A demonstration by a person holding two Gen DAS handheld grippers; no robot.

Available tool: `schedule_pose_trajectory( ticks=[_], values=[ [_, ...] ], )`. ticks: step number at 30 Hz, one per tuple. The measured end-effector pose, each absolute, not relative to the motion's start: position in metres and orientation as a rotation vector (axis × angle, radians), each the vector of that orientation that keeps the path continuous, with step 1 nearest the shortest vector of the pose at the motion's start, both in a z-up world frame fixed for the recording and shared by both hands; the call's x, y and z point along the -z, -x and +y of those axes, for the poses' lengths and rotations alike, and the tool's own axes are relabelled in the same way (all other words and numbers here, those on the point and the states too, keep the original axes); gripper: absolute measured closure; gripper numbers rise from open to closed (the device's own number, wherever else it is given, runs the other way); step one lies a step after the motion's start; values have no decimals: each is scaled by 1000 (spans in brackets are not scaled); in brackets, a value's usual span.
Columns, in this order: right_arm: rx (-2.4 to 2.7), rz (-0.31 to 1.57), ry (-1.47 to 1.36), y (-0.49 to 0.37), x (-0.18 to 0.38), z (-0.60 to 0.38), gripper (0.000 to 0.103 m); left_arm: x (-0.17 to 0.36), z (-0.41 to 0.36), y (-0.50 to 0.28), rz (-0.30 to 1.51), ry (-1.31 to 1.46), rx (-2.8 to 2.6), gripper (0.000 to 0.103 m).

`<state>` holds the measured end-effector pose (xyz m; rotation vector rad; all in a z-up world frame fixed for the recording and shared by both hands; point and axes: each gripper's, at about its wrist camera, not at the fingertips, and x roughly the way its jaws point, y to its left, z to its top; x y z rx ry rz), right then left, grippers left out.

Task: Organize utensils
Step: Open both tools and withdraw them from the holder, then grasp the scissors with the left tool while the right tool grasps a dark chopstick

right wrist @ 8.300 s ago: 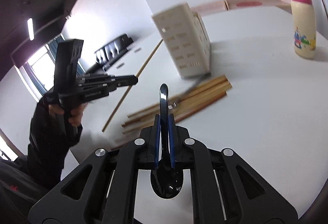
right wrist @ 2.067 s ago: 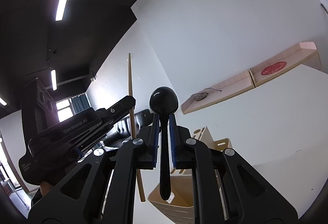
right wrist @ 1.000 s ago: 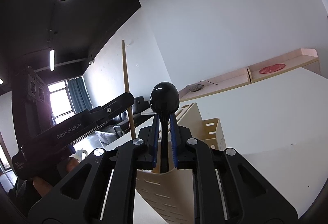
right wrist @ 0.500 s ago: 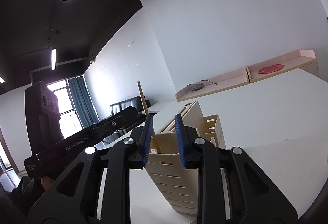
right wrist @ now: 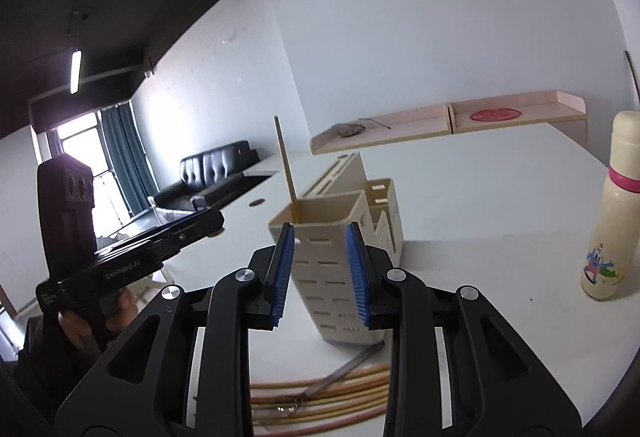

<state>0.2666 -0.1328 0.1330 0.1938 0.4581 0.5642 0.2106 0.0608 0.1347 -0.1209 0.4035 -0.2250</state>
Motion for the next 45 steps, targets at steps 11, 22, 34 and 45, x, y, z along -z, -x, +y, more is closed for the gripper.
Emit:
schedule_pose_trajectory(
  ticks=[11, 22, 34, 45],
  values=[
    [-372, 799, -188, -250, -68, -138, 76, -79, 11, -219, 707, -109, 414, 68],
    [-313, 943, -167, -223, -26, -114, 62, -31, -7, -259, 924, -97, 490, 69],
    [-234, 989, -78, -221, -17, -71, 62, -10, -11, -280, 1012, -97, 502, 70],
    [-142, 983, 33, -225, -15, -56, 76, -9, -6, -285, 1047, -66, 509, 83]
  ],
)
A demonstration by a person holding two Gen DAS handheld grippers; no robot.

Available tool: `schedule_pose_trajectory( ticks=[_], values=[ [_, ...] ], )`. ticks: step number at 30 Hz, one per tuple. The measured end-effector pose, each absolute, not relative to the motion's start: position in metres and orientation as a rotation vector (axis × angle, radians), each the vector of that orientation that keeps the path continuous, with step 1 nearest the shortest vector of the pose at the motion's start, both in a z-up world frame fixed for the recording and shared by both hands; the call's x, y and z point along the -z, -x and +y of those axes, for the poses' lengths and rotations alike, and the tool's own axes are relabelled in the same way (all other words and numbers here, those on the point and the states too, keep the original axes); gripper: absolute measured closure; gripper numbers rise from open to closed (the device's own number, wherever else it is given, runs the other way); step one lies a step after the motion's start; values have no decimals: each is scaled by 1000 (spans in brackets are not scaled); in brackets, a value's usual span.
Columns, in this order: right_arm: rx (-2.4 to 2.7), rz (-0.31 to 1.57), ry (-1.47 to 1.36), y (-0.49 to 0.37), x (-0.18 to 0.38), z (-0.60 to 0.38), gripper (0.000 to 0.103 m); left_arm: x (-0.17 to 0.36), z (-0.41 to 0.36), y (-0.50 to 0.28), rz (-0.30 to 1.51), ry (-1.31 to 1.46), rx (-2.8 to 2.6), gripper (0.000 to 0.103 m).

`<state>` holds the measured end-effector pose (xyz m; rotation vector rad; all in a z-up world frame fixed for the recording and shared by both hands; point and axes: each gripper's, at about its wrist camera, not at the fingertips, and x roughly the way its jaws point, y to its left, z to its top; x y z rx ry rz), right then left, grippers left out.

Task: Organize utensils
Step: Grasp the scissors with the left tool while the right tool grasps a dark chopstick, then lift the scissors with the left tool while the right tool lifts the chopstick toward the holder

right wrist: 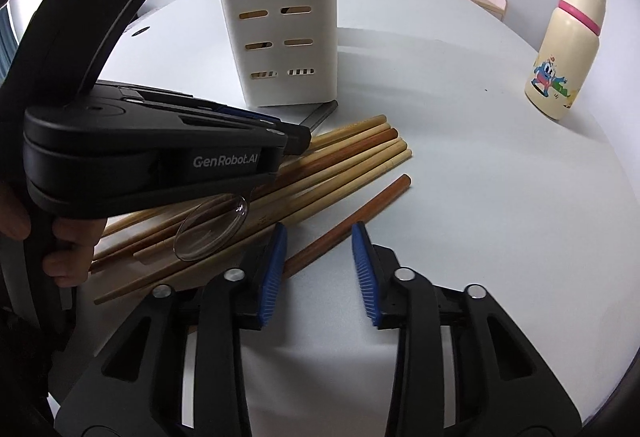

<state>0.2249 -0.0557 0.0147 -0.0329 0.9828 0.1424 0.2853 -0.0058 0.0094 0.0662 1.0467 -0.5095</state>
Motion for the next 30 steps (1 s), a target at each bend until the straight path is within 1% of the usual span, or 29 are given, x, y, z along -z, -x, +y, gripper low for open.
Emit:
schedule_pose_trajectory(
  ticks=[4, 14, 22, 27, 30],
  values=[
    [-136, 993, 24, -229, -15, -62, 83, -8, -9, -286, 1053, -67, 519, 89],
    [-113, 1026, 33, -240, -15, -94, 97, -6, -8, -290, 1067, -31, 503, 92],
    [-113, 1051, -16, -248, -16, -119, 97, -10, -10, -283, 1061, -40, 516, 92],
    [-173, 1014, -152, -246, -19, -132, 97, -23, -2, -274, 1022, -31, 535, 92],
    [-253, 949, -281, -247, -23, -145, 97, -35, 4, -266, 973, -16, 541, 92]
  ],
)
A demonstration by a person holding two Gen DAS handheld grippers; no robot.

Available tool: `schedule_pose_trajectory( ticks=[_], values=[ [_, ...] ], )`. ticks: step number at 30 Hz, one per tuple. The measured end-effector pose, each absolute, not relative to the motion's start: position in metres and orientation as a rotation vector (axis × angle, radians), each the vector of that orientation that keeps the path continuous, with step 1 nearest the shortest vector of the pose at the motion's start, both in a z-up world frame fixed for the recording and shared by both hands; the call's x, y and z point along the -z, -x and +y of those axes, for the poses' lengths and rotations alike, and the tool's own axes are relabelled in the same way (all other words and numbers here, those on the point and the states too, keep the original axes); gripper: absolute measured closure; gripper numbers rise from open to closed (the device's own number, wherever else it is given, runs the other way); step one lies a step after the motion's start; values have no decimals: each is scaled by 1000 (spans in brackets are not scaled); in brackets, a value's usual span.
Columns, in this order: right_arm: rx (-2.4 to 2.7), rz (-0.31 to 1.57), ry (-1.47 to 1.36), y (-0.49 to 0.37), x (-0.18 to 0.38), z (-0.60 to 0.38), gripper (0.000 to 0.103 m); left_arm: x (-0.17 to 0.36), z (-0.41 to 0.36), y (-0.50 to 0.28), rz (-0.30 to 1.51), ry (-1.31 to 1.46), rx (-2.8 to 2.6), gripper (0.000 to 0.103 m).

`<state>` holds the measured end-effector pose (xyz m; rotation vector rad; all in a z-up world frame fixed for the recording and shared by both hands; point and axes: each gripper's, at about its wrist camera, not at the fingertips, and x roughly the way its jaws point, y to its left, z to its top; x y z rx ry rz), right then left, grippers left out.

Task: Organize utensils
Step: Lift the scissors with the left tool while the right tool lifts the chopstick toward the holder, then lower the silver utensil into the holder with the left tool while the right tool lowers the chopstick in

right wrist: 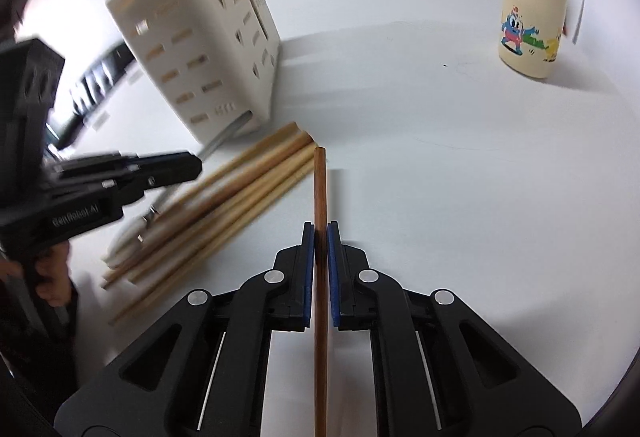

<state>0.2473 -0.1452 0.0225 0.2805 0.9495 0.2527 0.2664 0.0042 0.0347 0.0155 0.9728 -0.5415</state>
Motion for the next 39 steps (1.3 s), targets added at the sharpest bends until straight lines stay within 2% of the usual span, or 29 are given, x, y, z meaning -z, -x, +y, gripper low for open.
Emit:
schedule_pose_trajectory(
  ticks=[7, 17, 24, 39],
  values=[
    [-405, 704, -482, -243, -41, -163, 97, -70, 20, -246, 780, 33, 566, 92],
    [-507, 343, -496, -227, -86, -152, 97, -104, 22, -218, 541, 17, 572, 92],
    [-520, 254, -454, -235, -116, -143, 97, -125, 24, -204, 411, 60, 536, 92],
    [-554, 114, -350, -258, -198, -146, 97, -176, 38, -215, 334, 96, 399, 92]
  ],
)
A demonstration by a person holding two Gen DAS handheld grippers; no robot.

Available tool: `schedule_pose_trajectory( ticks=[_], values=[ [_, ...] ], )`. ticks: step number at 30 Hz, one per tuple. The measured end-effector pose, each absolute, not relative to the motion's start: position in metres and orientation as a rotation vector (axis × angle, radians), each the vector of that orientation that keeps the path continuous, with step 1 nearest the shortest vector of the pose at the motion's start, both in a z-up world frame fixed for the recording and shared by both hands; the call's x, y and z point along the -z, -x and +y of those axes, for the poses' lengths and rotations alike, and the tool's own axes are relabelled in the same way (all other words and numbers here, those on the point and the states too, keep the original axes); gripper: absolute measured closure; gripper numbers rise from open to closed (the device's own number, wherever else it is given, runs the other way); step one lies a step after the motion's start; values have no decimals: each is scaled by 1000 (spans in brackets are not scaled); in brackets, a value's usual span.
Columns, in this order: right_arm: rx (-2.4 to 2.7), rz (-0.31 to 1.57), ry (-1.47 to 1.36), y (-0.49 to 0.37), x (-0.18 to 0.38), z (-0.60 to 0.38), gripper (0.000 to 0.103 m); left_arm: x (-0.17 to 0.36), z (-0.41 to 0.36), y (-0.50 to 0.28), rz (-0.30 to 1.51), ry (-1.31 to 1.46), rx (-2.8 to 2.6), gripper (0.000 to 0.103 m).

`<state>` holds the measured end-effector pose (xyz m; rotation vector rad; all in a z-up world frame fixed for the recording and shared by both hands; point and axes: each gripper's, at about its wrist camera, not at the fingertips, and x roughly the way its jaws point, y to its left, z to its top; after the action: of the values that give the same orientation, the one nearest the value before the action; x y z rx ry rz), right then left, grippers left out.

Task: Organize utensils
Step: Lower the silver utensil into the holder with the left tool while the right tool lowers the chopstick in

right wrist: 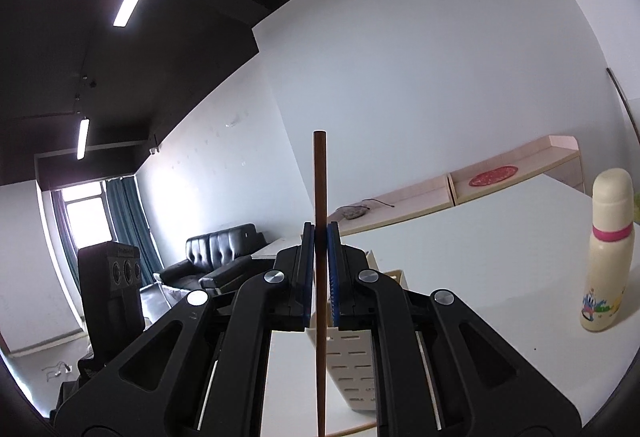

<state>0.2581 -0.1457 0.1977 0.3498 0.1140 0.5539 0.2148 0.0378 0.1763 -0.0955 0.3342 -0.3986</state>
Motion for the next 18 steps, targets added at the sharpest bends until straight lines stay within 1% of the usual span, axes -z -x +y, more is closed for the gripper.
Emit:
schedule_pose_trajectory(
  ticks=[10, 18],
  values=[
    [-529, 50, -283, -291, -241, -136, 97, -205, 38, -245, 263, 140, 340, 92],
    [-509, 3, -326, -312, -253, -140, 97, -203, 33, -277, 228, 185, 314, 92]
  ],
)
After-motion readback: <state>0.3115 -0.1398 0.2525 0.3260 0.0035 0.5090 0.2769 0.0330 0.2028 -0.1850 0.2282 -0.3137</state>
